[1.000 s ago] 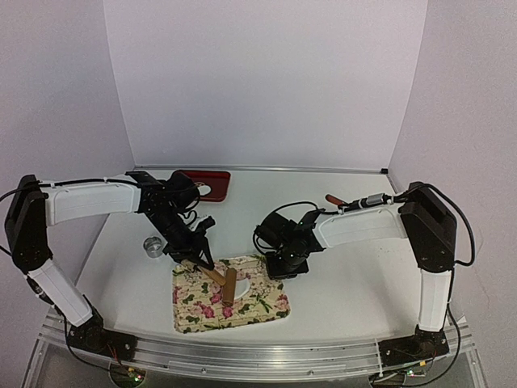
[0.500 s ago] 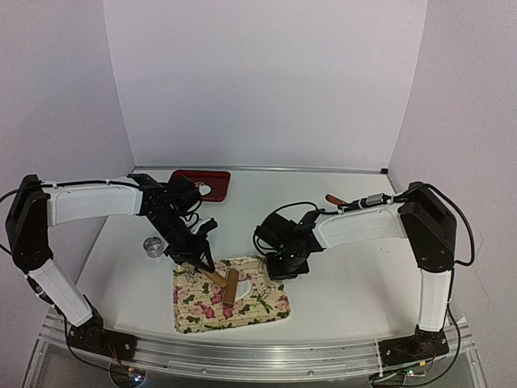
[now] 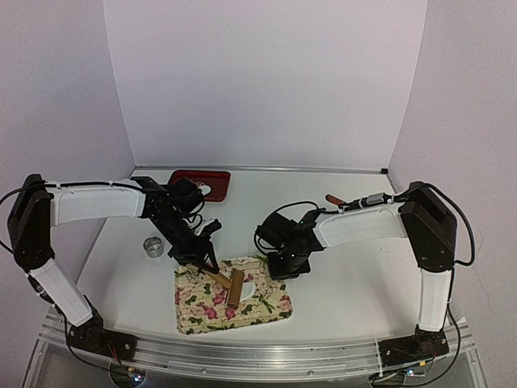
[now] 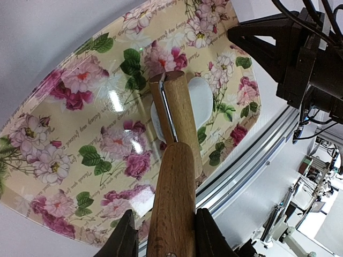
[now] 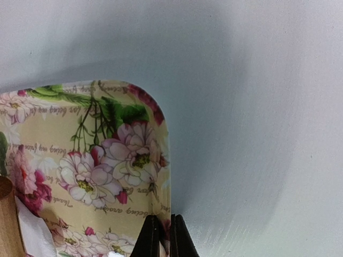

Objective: Roll out the dumpling wrappers from the dough

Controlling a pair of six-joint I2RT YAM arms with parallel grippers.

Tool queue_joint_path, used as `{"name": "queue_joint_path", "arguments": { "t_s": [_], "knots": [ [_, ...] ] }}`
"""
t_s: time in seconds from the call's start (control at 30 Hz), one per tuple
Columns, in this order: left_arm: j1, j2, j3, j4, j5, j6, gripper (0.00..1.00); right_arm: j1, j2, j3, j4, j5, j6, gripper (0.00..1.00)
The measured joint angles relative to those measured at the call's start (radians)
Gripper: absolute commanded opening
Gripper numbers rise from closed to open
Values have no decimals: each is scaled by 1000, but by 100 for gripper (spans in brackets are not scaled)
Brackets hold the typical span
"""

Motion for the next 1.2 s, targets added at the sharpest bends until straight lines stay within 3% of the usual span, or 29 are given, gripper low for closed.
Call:
{"name": "queue_joint_path", "arguments": {
  "t_s": [1.2],
  "knots": [
    [-68,68,-5,180,44,-80,0,-4,0,0,-14,13,-7,0]
  ]
}}
